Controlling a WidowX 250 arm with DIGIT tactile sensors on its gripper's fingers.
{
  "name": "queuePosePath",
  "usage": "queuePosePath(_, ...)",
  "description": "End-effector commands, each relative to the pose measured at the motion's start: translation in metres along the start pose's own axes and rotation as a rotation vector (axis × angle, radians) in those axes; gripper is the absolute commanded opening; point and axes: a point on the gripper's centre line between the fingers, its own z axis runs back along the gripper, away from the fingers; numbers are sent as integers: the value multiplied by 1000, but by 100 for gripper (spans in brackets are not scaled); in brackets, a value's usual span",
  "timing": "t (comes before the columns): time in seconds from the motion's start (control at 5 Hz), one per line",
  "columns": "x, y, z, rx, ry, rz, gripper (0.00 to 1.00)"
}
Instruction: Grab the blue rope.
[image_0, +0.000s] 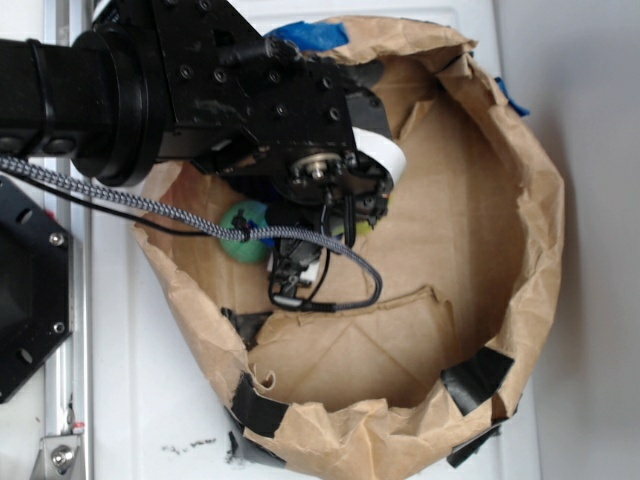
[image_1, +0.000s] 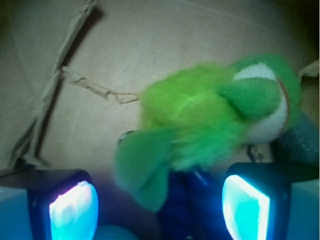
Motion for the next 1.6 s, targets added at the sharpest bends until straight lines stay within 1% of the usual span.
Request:
queuePosePath(0.0,3,2,-17,-5,-37,57,100)
queuePosePath(0.4,2,8,-33,7,-7,55,100)
queuePosePath(0.8,-5,11,-34,3,-3,48,100)
queuePosePath(1.0,-8,13,-40,3,5,48,0)
queuePosePath(1.4,-9,14,-40,5,2,40,0)
